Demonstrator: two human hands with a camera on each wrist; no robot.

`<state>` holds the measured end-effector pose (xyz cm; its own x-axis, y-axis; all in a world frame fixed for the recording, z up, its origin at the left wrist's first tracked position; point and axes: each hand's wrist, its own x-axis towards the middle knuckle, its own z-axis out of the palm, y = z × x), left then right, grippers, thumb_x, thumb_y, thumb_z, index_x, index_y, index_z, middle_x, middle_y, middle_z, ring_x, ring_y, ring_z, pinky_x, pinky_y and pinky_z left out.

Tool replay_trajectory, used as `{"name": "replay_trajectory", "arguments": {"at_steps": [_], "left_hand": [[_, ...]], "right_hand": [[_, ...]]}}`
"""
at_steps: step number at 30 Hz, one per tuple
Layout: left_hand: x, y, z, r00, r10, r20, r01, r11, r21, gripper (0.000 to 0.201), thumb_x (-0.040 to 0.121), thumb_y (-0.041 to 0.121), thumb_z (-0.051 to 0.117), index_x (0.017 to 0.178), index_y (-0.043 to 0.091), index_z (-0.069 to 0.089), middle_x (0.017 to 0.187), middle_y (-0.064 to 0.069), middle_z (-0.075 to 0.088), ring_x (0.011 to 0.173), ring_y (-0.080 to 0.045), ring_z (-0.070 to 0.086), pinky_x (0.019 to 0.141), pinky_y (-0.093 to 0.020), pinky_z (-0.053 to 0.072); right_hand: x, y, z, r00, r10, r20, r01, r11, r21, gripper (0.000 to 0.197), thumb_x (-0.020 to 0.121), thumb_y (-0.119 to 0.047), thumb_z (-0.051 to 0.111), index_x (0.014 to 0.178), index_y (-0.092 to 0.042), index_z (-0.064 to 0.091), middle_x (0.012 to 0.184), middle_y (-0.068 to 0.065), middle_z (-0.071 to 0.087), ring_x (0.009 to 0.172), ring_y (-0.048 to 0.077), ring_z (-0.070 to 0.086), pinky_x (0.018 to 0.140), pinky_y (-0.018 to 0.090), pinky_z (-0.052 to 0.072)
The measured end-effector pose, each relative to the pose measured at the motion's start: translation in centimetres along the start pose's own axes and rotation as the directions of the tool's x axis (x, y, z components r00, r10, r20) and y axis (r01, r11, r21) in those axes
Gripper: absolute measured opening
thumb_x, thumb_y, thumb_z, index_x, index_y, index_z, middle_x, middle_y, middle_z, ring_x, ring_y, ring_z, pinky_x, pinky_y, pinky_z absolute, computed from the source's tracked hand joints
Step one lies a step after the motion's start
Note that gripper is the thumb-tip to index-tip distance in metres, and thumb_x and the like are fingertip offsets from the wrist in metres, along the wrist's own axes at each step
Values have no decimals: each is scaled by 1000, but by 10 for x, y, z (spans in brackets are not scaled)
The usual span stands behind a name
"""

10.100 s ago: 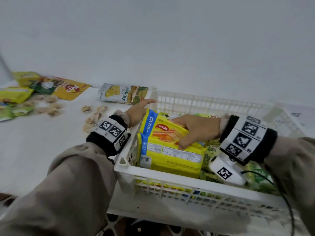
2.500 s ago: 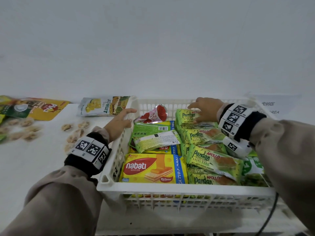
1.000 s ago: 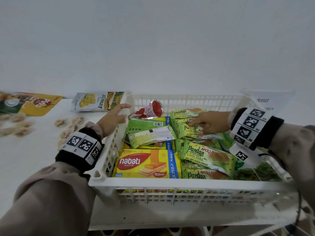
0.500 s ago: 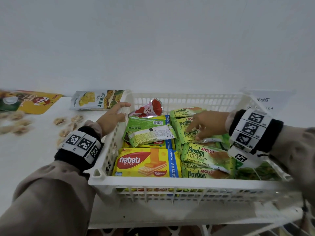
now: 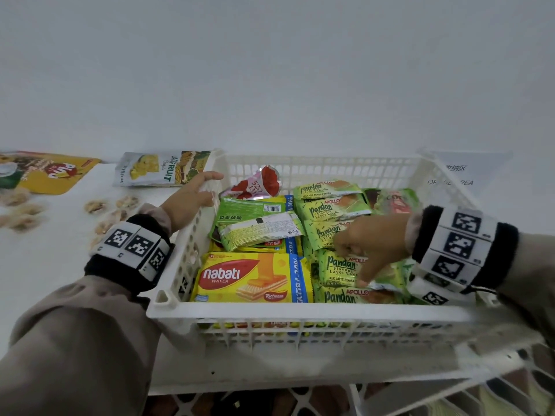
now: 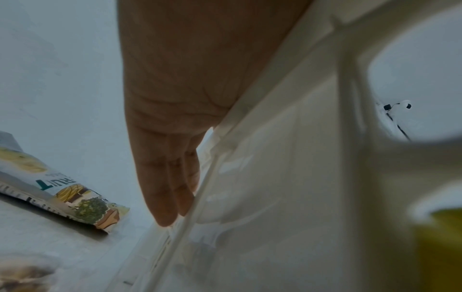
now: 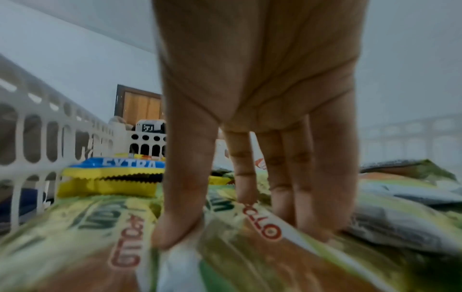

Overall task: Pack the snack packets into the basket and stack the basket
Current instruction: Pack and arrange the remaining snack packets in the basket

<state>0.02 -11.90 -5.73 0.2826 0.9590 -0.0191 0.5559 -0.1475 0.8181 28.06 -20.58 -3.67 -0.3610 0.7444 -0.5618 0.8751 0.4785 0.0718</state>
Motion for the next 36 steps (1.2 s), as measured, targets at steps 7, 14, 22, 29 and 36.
{"name": "replay_trajectory", "arguments": {"at_steps": [7, 14, 22, 29, 36], "left_hand": [[-1, 2, 0, 1000, -4, 0, 4, 1000, -15, 50, 88, -9, 35, 132, 15, 40, 146, -11, 30, 130, -34, 34, 104, -44, 31], [-1, 1, 0, 1000, 8, 3, -8, 1000, -8, 50, 88, -9, 35, 133, 12, 39, 144, -13, 33, 130, -36, 34, 104, -42, 31], [-2, 0, 1, 1000, -13, 6, 13, 1000, -26, 49, 90, -8, 34, 134, 13, 37, 145, -15, 31, 130, -46, 30, 106, -52, 27], [-2, 1, 1, 1000, -25, 12, 26, 998, -52, 49, 89, -8, 34, 133, 15, 39, 145, -15, 32, 130, -47, 30, 106, -54, 26], [-3, 2, 0, 1000, -14, 13, 15, 999, -51, 51, 88, -8, 35, 132, 15, 40, 146, -11, 31, 132, -31, 32, 107, -40, 28]], "right_hand": [[3, -2, 7, 991, -55, -119, 64, 996, 67, 48, 79, -36, 68, 119, -14, 51, 93, -8, 46, 88, 11, 45, 70, 24, 37], [-4, 14, -6, 979, -70, -193, 100, 984, 149, 79, 77, -40, 70, 143, -30, 28, 147, -3, 28, 131, 11, 28, 107, 24, 19], [9, 8, 15, 991, 107, 77, -105, 994, -24, 91, 86, -62, 44, 145, -29, -17, 153, 3, -27, 143, 27, -13, 116, 45, 0], [7, -2, -3, 987, 145, 63, -149, 988, 51, 78, 88, -60, 37, 149, -28, 0, 157, 4, -9, 145, 27, 2, 115, 46, 8], [42, -27, -39, 938, -74, -340, 62, 997, -46, 67, 84, -27, 64, 142, -26, 29, 140, -1, 38, 127, 18, 38, 96, 26, 33]]}}
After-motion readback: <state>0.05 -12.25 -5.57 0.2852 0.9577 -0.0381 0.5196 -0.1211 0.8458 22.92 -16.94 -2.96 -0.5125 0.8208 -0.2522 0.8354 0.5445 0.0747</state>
